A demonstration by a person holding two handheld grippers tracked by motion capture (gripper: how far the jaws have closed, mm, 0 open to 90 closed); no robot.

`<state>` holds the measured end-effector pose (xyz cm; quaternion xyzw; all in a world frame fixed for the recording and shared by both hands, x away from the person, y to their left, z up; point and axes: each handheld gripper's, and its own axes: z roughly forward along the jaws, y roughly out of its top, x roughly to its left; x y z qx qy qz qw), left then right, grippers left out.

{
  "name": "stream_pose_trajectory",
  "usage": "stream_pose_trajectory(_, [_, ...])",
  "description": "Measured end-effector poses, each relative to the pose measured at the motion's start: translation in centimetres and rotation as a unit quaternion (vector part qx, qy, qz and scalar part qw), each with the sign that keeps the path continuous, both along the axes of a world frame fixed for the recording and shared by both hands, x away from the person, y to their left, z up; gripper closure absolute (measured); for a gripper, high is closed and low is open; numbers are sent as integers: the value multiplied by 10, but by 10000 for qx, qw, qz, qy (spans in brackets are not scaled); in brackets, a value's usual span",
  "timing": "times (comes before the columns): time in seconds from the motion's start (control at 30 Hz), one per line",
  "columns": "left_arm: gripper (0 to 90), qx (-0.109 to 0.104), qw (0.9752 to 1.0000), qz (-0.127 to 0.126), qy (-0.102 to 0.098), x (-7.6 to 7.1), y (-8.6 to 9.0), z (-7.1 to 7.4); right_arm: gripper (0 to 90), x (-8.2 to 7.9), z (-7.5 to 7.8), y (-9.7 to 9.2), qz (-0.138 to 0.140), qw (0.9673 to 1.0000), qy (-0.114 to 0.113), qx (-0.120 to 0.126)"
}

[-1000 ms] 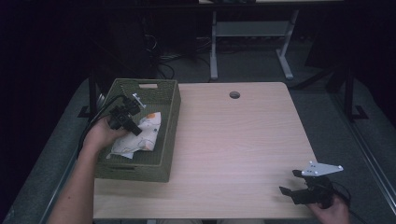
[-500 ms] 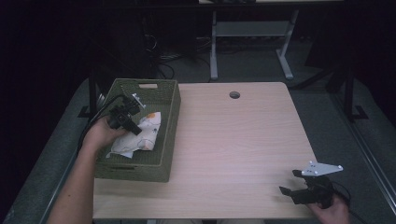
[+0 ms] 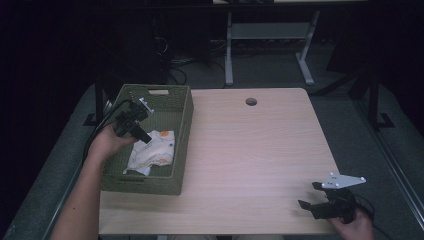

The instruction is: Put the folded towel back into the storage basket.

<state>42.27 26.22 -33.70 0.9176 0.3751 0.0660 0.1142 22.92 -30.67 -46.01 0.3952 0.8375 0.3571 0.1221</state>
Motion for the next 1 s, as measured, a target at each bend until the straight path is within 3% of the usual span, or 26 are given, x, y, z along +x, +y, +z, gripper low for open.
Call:
stream_pose_trajectory(0.67, [625, -59, 10000, -53, -22, -8, -7, 5, 157, -2, 1, 1, 11, 10000, -7, -5])
stream_pose_trajectory(1.0, [592, -82, 9999, -90, -87, -12, -14, 15, 157, -2, 1, 1, 2, 10000, -8, 11])
